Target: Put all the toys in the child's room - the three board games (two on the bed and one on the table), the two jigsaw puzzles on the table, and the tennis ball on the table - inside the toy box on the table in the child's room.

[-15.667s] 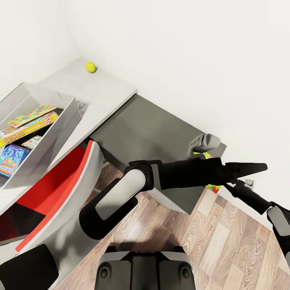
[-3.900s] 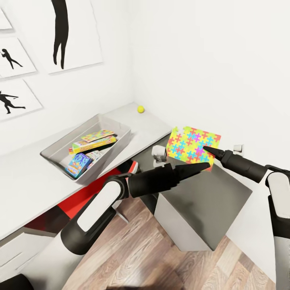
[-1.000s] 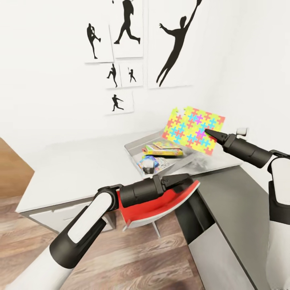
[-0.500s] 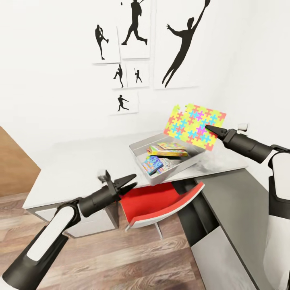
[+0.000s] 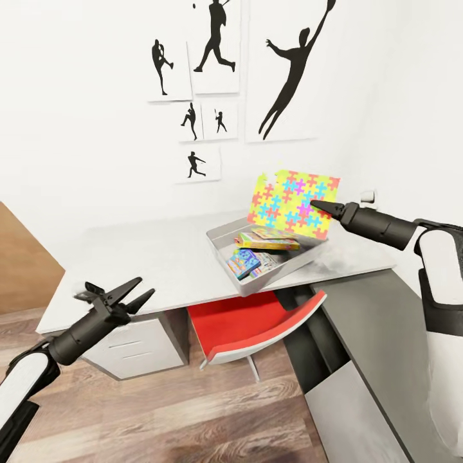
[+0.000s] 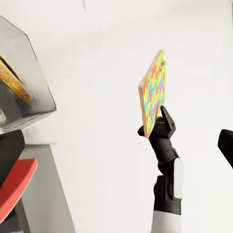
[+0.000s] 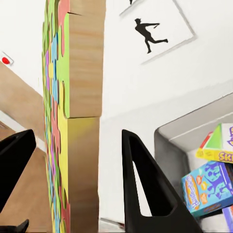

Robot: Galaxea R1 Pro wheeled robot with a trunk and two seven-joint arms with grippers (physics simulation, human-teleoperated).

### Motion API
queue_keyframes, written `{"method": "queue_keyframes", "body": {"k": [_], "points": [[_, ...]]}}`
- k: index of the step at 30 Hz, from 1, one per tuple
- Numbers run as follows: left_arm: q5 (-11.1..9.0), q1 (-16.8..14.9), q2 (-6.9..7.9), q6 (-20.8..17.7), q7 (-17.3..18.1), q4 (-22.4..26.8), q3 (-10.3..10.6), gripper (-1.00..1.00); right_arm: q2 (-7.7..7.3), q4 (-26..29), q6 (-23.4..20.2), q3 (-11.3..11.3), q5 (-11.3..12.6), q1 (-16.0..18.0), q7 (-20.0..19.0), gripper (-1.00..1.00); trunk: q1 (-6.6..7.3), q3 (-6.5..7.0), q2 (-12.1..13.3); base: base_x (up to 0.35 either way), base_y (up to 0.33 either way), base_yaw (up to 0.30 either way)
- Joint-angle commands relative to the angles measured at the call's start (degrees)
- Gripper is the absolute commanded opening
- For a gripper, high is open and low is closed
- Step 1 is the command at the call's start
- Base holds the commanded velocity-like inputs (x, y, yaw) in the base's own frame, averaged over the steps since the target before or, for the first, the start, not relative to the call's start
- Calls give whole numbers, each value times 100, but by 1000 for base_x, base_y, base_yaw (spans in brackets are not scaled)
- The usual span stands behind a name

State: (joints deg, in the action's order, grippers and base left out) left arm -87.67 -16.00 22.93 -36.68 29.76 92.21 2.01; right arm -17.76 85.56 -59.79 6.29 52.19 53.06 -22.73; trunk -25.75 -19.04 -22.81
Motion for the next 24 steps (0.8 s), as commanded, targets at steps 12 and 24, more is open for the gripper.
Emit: {"method": "queue_keyframes", "body": {"k": [12, 24], "points": [[-50, 212, 154, -120, 124, -1, -611, 100, -476, -642, -21, -1549, 749, 503, -88, -100, -3, -10, -10, 0, 0, 0], [-56, 236, 163, -144, 422, -1, -688, 100, -678, -1233, -21, -3014, 1523, 1274, -107, -100, -3, -10, -10, 0, 0, 0]]}}
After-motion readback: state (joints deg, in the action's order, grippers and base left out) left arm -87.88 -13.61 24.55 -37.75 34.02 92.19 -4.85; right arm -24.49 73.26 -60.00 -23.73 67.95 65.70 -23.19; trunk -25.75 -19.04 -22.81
